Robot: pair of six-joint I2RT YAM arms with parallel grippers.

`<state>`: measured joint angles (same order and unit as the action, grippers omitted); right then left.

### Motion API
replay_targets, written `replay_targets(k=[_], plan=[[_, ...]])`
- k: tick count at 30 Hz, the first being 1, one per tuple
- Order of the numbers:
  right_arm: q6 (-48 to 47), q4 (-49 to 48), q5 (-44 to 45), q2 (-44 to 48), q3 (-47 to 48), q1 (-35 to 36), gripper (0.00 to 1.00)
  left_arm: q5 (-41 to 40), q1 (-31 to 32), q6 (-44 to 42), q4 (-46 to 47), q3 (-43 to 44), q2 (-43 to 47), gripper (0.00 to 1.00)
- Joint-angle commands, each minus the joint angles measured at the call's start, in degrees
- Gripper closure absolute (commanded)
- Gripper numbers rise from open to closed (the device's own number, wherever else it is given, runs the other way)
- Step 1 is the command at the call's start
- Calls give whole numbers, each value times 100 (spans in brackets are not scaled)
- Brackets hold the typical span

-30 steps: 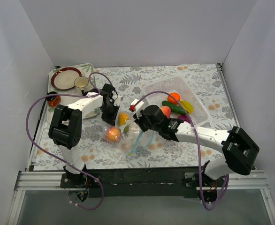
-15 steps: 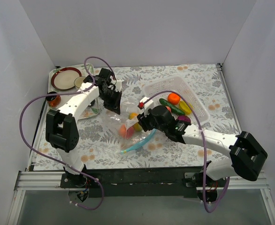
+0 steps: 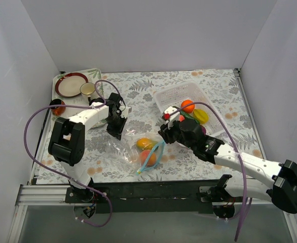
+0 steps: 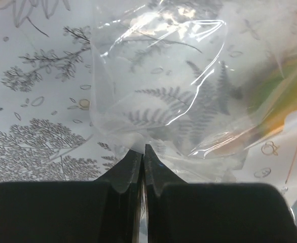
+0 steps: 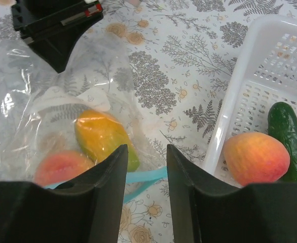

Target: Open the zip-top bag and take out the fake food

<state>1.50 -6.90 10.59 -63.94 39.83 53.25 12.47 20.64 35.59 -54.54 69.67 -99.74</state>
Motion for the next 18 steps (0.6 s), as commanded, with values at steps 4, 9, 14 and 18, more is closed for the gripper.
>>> replay_targets(k=[4, 9, 14, 18], plan=[[-141, 452, -1302, 330, -309, 1, 39, -614, 10, -114, 594, -50, -238, 100], [-527, 681, -2780, -126, -12, 18, 21, -736, 10, -70, 550, 99, -326, 100], [-703, 742, -3071, -654, 209, 71, 12, -773, 10, -44, 506, 178, -423, 100], [-747, 742, -3055, -1023, 401, 220, 5, -764, 27, -9, 506, 205, -476, 100]])
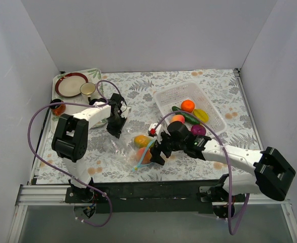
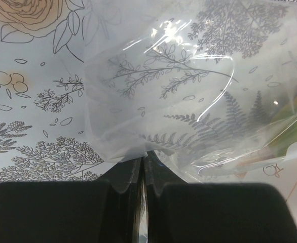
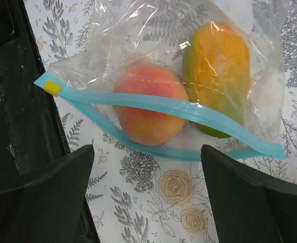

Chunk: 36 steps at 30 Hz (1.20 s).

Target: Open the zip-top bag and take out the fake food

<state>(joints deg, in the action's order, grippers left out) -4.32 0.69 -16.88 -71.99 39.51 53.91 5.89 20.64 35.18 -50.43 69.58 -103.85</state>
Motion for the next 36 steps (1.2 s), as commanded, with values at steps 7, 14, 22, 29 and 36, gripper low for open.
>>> replay_targets(k=[7, 14, 22, 29, 36], plan=[[-69, -16, 106, -1071, 857, 375, 1, -369, 89, 314, 270, 302, -205, 100], [62, -349, 624, -1643, 1050, 383, 2, -712, 89, 349, 543, -233, -118, 100], [27, -455, 766, -2399, 1516, 375, 2, -642, 89, 341, 491, -393, 93, 100], [71, -456, 932, -2075, 1332, 383, 34, -598, 89, 402, 543, -480, 164, 100], [36, -183, 1565, -581, 664, 331, 64, -695, 89, 314, 702, -595, 15, 100]])
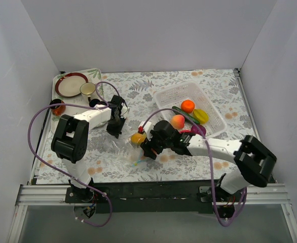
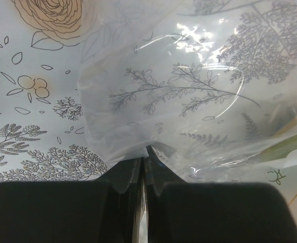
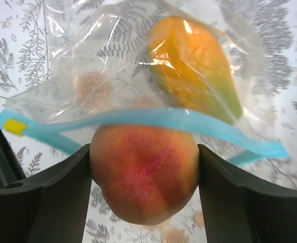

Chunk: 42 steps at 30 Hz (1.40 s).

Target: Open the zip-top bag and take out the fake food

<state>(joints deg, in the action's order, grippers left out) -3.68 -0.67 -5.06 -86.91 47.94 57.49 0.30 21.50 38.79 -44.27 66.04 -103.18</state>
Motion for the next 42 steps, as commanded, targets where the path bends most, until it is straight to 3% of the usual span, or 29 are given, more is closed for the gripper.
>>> replay_targets(k=[1, 3, 8, 9, 11, 12, 14, 15, 17, 21, 28, 30, 32, 33, 35, 36, 39, 42], plan=[[-71, -30, 426, 1070, -258, -54, 65, -144, 4, -46, 111, -249, -71, 100], [-150, 22, 479, 1544, -329, -124, 65, -170, 4, -81, 129, -232, -115, 100], [-239, -38, 1787, 2441, -531, -808, 72, -170, 4, -143, 112, -188, -168, 100], [-125, -161, 2068, 2495, -540, -1019, 84, -127, 4, -134, 103, -145, -176, 100], [121, -188, 2990, 2460, -471, -1722, 95, -91, 4, -126, 68, -92, -194, 100], [470, -101, 3454, 2382, -409, -1942, 86, -65, 4, -126, 42, -65, -203, 100], [675, 57, 3564, 2023, -103, -2470, 65, -47, 4, -126, 15, -30, -185, 100], [789, 258, 3573, 1873, 21, -2541, 35, -56, 4, -134, 6, -30, -185, 100], [860, 602, 3478, 1522, 267, -2550, 1, -65, 4, -152, -29, -12, -194, 100], [887, 595, 2880, 1510, 305, -2419, 2, -47, 4, -161, -55, 23, -203, 100], [-263, -740, 1517, 2406, -907, -1043, 2, -38, 4, -205, -64, 58, -273, 100], [-528, -882, 1238, 2530, -1058, -750, 9, -38, -5, -205, -55, 102, -317, 100], [-519, -778, 886, 2365, -1033, -634, 24, -38, 4, -205, -55, 128, -387, 100], [-485, -699, 753, 2302, -1024, -599, 43, -38, 4, -205, -64, 172, -405, 100], [-423, -742, 332, 2110, -1041, -547, 62, -38, 4, -205, -64, 199, -431, 100], [-362, -777, 139, 2039, -1041, -529, 80, -38, 4, -213, -64, 207, -440, 100], [-335, -848, -379, 1653, -936, -511, 88, -38, 4, -222, -90, 251, -449, 100], [-352, -786, -976, 1160, -683, -511, 83, -38, 4, -231, -117, 295, -432, 100]])
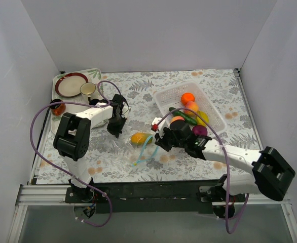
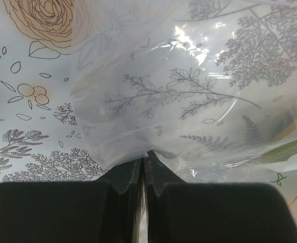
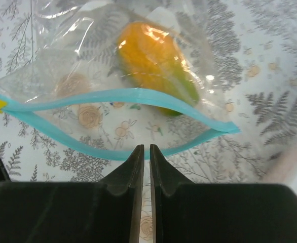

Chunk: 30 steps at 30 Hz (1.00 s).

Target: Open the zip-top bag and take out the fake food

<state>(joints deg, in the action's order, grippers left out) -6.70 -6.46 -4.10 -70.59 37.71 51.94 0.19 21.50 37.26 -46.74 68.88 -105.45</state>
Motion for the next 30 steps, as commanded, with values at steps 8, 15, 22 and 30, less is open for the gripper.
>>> replay_targets(k=[8, 15, 22, 30], plan=[[-244, -443, -1199, -1343, 790, 44, 44, -27, 4, -78, 104, 73, -178, 100], [-735, -1102, -663, -1633, 825, 44, 18, -27, 4, -87, 113, 38, -160, 100], [-1044, -1199, -592, -2345, 1229, 53, 13, 201, 4, -131, 130, 38, -186, 100], [-1395, -1438, -301, -3048, 1484, 202, 8, 298, 4, -324, 16, 99, -283, 100]])
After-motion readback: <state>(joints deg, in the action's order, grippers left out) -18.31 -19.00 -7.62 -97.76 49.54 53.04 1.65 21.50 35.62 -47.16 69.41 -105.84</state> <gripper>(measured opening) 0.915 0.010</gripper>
